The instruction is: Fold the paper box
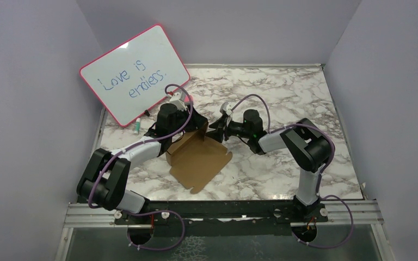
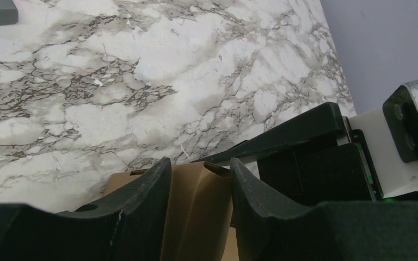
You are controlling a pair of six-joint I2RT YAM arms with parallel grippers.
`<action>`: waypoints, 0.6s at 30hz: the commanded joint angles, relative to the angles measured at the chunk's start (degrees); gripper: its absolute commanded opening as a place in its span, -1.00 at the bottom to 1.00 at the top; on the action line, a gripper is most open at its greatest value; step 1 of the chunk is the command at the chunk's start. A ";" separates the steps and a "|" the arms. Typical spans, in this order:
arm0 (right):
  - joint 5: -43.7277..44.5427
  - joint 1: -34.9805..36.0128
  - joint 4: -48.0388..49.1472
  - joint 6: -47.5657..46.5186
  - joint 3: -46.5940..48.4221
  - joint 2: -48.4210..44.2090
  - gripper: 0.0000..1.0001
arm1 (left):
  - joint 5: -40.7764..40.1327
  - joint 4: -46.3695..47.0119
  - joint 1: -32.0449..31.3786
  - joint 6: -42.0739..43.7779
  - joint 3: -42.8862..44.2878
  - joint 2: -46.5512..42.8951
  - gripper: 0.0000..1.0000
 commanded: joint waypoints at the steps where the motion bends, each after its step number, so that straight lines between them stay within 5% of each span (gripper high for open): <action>1: -1.49 1.00 5.41 3.19 0.48 2.13 0.00 | 2.66 -1.48 0.03 -0.22 -1.19 1.35 -0.11; 18: 0.53 1.37 6.41 3.15 3.69 4.73 -0.48 | 12.82 -1.35 0.03 -1.58 0.63 2.21 -0.11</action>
